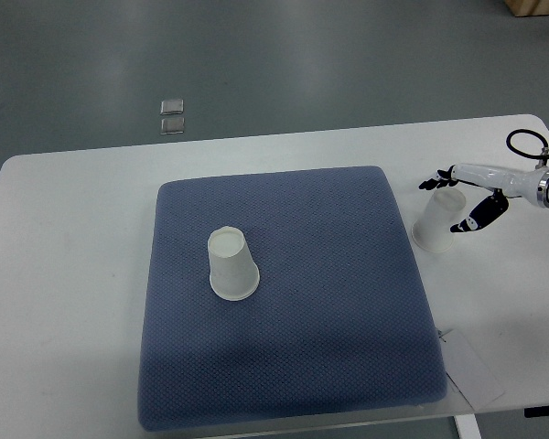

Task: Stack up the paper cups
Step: 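Lower the right hand onto the white cup beside the pad and grasp it, then lift the grasped cup and carry it over the cup on the pad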

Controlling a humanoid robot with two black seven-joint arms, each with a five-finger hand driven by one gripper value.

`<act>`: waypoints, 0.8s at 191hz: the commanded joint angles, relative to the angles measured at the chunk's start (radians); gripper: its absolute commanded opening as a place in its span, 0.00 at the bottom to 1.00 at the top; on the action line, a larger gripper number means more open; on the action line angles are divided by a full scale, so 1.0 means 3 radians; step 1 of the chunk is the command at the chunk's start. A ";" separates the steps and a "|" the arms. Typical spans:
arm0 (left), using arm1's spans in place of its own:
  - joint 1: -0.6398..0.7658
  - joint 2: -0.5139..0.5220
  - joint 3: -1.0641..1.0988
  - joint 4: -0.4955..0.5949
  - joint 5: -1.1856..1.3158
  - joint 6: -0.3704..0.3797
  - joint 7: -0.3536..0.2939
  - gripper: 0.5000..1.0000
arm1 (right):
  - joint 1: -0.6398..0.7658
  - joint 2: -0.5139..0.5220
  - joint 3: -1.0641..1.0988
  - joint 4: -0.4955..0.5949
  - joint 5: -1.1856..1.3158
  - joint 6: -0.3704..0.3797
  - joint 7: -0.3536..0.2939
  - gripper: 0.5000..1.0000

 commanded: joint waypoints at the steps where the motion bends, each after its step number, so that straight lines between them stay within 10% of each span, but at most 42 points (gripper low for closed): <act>1: 0.0000 0.0000 0.0000 0.0000 0.0000 0.0000 0.0000 1.00 | -0.0002 0.0011 -0.0013 -0.0033 0.0000 -0.0028 0.0000 0.59; 99: 0.0000 0.0000 0.0000 0.0000 0.0000 0.0000 0.0000 1.00 | 0.0039 0.0001 -0.0008 -0.0038 0.0005 -0.0064 -0.0010 0.10; 153: 0.0000 0.0000 0.0000 0.0000 0.0000 0.0000 0.0000 1.00 | 0.0515 -0.0229 0.0058 0.0330 0.0112 0.0007 0.0026 0.07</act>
